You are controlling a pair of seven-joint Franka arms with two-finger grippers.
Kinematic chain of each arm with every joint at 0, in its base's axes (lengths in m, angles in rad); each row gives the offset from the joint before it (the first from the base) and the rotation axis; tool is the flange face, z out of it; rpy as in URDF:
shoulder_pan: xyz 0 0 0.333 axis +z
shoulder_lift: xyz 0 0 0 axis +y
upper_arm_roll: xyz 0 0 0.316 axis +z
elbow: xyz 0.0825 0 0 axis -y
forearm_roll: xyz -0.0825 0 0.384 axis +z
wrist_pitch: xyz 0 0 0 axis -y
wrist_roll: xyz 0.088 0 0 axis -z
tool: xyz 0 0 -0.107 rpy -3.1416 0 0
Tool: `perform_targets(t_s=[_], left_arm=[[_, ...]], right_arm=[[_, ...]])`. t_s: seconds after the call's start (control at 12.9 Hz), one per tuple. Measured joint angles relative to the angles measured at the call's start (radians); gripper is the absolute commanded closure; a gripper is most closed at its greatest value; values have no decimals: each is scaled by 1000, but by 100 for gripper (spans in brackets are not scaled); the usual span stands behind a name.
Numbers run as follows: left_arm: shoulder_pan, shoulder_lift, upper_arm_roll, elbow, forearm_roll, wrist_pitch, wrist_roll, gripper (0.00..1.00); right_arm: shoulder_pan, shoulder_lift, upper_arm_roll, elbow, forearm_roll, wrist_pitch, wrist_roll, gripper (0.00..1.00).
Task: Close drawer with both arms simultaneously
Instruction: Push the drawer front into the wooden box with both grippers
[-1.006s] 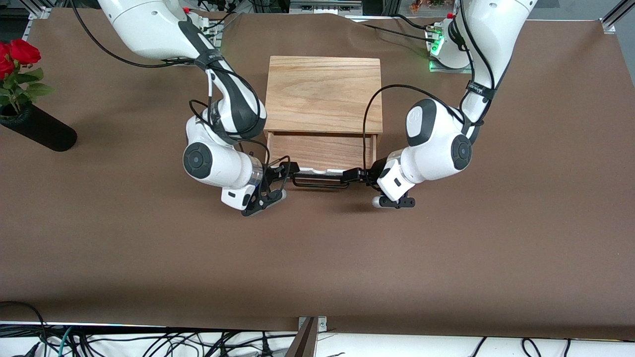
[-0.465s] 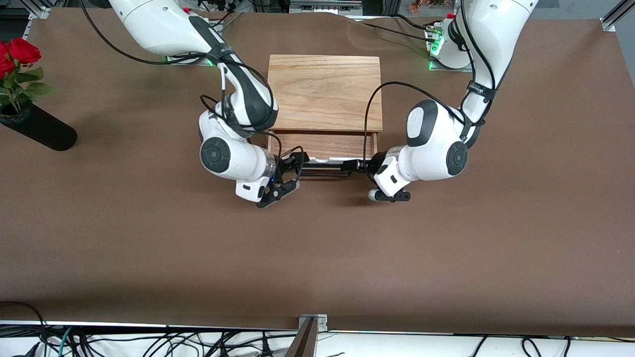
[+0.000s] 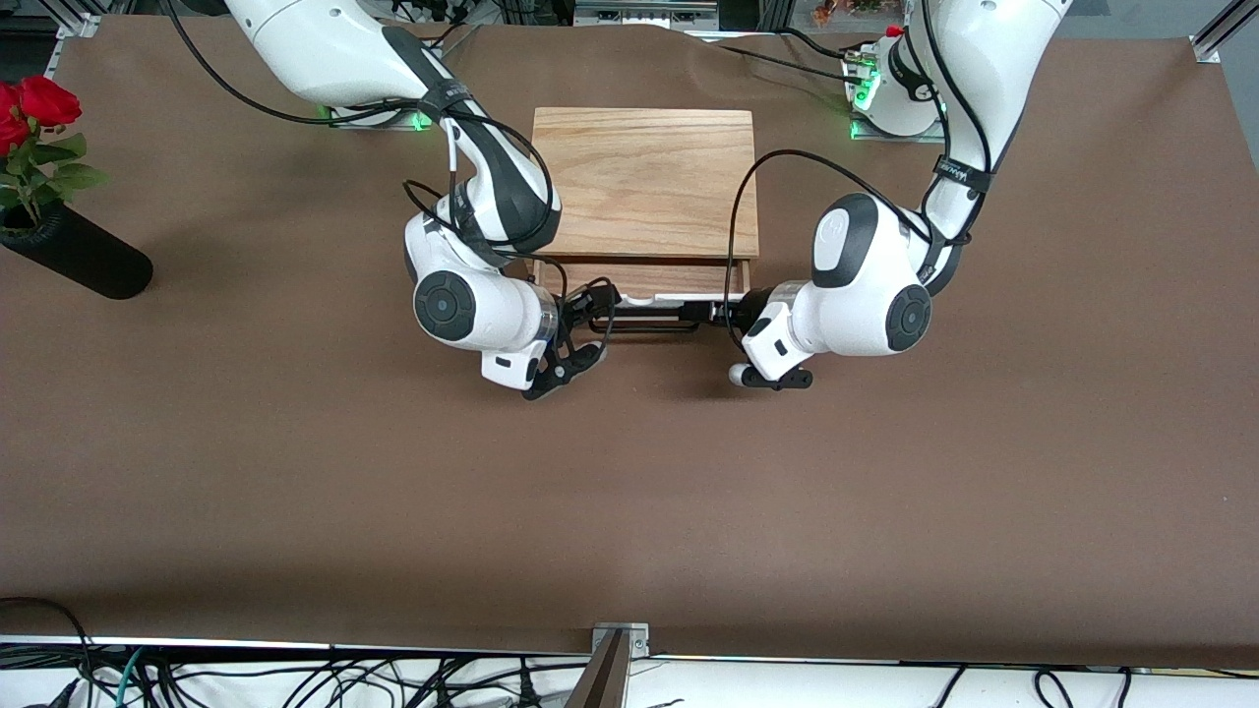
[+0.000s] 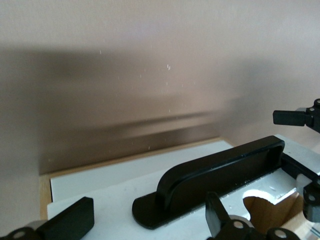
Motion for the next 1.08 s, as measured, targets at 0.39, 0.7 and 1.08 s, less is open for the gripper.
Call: perform_targets(t_s=[0.39, 0.7, 1.08], left_arm=[[1, -28, -5, -43, 0, -19, -1, 0], [5, -44, -8, -67, 5, -66, -1, 0], [13, -71, -9, -91, 19, -127, -4, 0]], right_arm=[[4, 0, 3, -1, 0, -67, 0, 0], [16, 2, 3, -3, 1, -123, 0, 0], [19, 3, 2, 0, 3, -211, 1, 0]])
